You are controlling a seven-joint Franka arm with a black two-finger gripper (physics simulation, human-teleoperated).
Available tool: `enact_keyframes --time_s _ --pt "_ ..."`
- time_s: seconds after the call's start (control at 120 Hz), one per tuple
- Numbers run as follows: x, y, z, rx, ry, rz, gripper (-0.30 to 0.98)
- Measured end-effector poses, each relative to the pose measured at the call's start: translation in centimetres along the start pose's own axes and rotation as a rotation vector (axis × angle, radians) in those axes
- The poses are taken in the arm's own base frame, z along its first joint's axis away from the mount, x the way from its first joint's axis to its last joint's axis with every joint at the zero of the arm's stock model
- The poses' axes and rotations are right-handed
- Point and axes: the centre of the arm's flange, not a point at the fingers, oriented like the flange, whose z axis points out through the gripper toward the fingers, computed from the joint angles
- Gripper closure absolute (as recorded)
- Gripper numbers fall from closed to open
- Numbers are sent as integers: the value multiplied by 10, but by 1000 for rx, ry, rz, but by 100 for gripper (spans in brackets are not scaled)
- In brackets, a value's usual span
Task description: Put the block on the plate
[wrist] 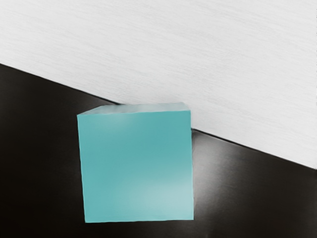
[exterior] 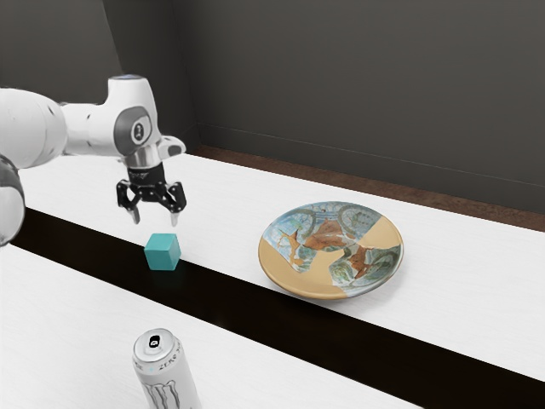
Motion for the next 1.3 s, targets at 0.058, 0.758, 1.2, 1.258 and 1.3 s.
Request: enact_keyframes --time_s 0.058,0.758,1.2,1.258,1.3 --pt "1 2 18 -13 -4 -25 0" --pt "26 -17 88 -17 45 -169 0" --pt "29 -17 95 -29 54 -151 19" --pt "30 -17 95 -30 55 -148 23" --pt "30 -18 94 -30 57 -146 24"
